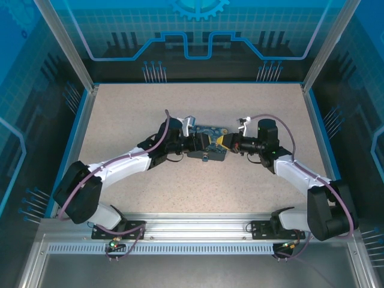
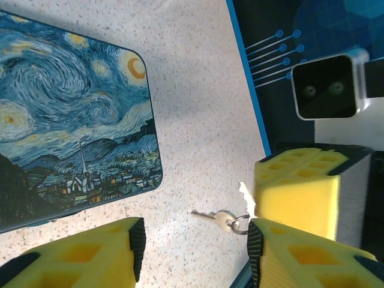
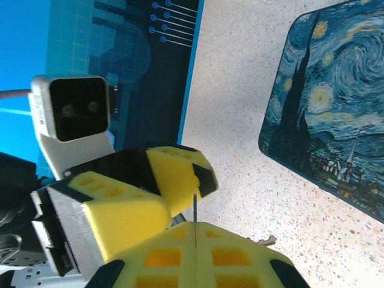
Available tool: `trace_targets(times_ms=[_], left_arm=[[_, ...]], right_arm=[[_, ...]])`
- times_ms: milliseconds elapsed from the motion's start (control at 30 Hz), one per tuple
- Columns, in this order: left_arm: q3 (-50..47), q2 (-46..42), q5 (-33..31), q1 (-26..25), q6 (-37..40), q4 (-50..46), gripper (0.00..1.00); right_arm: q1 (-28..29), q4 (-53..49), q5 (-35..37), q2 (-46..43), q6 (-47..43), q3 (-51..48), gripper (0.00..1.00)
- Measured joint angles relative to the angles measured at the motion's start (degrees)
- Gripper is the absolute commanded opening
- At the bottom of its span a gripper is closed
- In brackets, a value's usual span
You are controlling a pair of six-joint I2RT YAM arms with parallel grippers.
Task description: Unlock a padlock with a key
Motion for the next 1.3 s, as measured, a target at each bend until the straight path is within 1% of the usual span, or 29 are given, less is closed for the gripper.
trace_targets(times_ms=[200, 433, 700, 967, 1100, 1133, 1200, 1267, 1300], left_arm=[[0.0, 2.4, 2.7, 0.4, -4.3, 7.0, 0.49], [-0.2, 5.5, 4.1, 0.4, -9.2, 14.5, 0.44], [-0.8, 6.6, 4.3, 0.4, -11.5, 17.1, 0.35], [-0.8, 7.8, 4.6, 0.4, -11.8, 18.8, 0.27], [-0.8, 8.0, 4.8, 0.4, -11.9, 19.1, 0.18], [-0.8, 8.0, 4.9, 0.4, -12.1, 19.3, 0.14], [-0.8, 8.1, 5.2, 0.4, -12.1, 19.8, 0.00], [-0.8, 8.1, 5.3, 0.4, -12.3, 20.3, 0.00], [-0.8, 8.1, 5.4, 0.5, -12.9, 20.6, 0.00]], right_arm=[[0.3, 0.8, -0.2, 0.2, 0.5, 0.1, 0.00], [1.2, 0.8, -0.2, 0.2, 0.7, 0.1, 0.00], [1.2, 0.9, -0.2, 0.2, 0.7, 0.1, 0.00], [1.2, 0.8, -0.2, 0.2, 0.7, 0.1, 0.00], [1.5, 0.8, -0.2, 0.3, 0.7, 0.1, 0.00], [1.5, 0.8, -0.2, 0.4, 0.7, 0.1, 0.00], [1.5, 0.8, -0.2, 0.6, 0.7, 0.1, 0.00], [1.5, 0.8, -0.2, 0.7, 0.7, 0.1, 0.00], [1.5, 0.7, -0.2, 0.7, 0.7, 0.1, 0.02]])
